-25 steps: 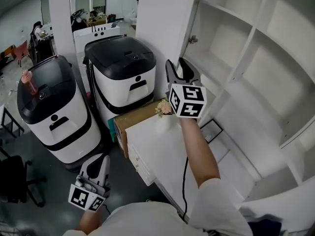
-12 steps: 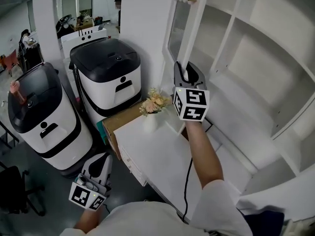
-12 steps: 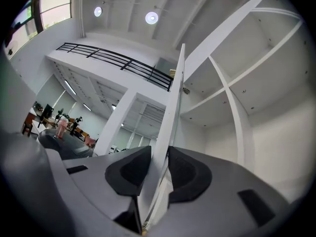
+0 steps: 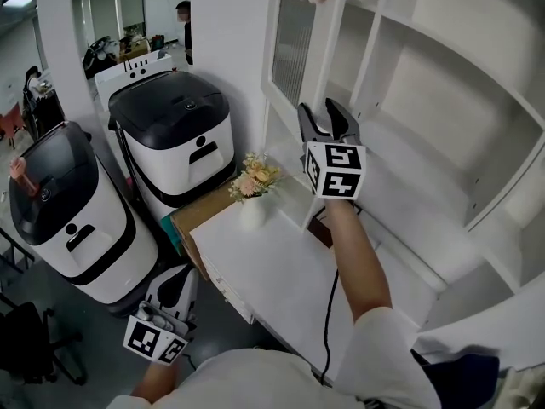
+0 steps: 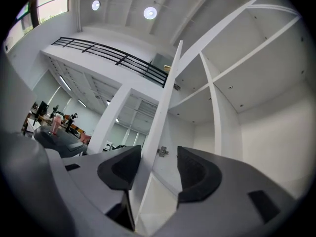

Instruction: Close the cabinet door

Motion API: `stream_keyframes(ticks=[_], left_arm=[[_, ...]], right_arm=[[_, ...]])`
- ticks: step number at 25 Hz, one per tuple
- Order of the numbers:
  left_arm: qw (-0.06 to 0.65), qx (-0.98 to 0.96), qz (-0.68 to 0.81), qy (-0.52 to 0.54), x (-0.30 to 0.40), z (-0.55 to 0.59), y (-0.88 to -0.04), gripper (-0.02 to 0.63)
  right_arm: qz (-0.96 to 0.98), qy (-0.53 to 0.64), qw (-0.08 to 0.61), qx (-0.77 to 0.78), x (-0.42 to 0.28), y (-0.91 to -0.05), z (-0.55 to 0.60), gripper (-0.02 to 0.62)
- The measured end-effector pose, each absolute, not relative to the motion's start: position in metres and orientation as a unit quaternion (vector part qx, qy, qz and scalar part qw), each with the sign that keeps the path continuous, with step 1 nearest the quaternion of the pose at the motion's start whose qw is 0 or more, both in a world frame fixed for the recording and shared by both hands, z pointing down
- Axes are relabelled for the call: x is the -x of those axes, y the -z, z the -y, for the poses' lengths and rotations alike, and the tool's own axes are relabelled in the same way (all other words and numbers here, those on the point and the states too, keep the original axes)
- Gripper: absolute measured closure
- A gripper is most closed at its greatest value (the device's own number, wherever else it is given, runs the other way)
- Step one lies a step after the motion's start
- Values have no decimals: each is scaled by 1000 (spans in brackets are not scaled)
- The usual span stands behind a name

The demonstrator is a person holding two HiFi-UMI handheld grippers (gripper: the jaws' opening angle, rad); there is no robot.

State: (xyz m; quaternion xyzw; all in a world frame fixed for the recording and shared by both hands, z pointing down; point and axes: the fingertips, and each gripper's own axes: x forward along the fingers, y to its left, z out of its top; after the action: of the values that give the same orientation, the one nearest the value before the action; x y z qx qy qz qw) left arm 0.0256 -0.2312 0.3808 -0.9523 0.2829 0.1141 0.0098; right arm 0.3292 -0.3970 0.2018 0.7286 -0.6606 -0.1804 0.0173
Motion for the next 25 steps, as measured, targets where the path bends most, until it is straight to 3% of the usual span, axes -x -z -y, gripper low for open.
stream_keyframes(ticks=[2, 10, 25], left_arm=[[10, 954, -279, -114, -29, 230, -381, 601], [6, 955, -277, -106, -37, 231, -385, 601], [2, 951, -294, -96, -44, 237, -394, 601]], right_arm=[[660, 171, 14, -731, -339, -201, 397, 329], [623, 165, 30, -764, -379, -200, 394, 282], [614, 162, 22, -772, -418, -201, 399, 265]])
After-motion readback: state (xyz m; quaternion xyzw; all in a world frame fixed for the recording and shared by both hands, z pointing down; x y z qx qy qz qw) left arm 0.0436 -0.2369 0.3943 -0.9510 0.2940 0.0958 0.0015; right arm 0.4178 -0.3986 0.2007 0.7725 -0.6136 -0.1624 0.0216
